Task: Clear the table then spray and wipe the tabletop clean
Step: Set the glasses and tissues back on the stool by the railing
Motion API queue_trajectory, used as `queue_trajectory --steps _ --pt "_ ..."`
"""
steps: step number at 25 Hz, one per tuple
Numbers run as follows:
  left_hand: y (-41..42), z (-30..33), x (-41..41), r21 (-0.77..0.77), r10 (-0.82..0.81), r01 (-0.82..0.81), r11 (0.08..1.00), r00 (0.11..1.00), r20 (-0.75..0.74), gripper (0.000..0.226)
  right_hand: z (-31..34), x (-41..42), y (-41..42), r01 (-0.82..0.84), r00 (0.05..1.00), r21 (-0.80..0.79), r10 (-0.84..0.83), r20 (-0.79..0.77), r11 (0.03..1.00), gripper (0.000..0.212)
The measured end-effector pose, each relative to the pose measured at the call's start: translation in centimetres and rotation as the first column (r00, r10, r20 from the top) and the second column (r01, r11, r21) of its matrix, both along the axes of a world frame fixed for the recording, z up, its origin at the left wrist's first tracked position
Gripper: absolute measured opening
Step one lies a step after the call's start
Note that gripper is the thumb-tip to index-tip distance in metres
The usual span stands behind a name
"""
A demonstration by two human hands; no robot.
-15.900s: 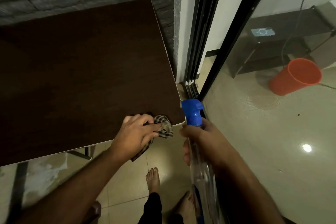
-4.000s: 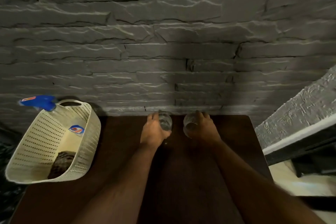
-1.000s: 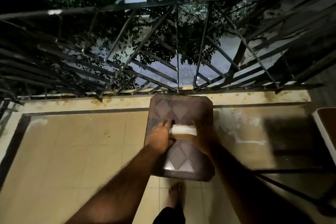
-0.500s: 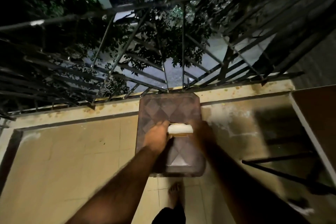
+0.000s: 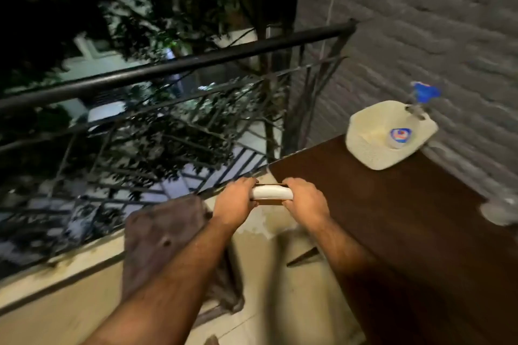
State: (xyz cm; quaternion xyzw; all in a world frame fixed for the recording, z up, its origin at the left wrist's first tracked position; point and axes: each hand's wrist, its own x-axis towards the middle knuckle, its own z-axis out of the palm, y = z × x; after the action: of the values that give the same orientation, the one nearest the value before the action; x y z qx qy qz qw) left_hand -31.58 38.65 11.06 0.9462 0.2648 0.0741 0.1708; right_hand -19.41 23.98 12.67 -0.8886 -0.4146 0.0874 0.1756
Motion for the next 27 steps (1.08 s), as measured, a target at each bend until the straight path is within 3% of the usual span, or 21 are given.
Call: queue_trajectory --steps 7,14,17,21,27 --pt "-15.7 3.8 13.6 0.004 -0.347 0.348 0.938 0.936 0.060 0.057 3.4 7.9 -18.9 0.357 0.933 0.001 -0.356 0.054 0.934 0.049" --pt "-27.0 2.2 23.7 -0.041 -0.659 0.660 0.751 0.752 0.030 0.057 2.4 11.0 -31.9 0.649 0.761 -0.040 -0.649 0.016 0.760 0.041" --pt "-31.0 1.7 27.4 -0.070 -0.774 0.773 0.630 0.633 0.025 0.057 1.9 11.8 -35.6 0.759 0.649 -0.042 -0.760 -0.015 0.649 0.034" --pt "-35.7 0.6 30.7 -0.077 -0.868 0.867 0.492 0.495 0.033 0.057 0.9 11.7 -39.7 0.870 0.492 -0.033 -0.871 -0.017 0.492 0.035" --pt "-41.4 -1.1 32.5 -0.124 -0.925 0.921 0.370 0.378 0.046 0.058 -0.5 11.0 -44.7 0.929 0.364 -0.043 -0.929 -0.064 0.367 0.040"
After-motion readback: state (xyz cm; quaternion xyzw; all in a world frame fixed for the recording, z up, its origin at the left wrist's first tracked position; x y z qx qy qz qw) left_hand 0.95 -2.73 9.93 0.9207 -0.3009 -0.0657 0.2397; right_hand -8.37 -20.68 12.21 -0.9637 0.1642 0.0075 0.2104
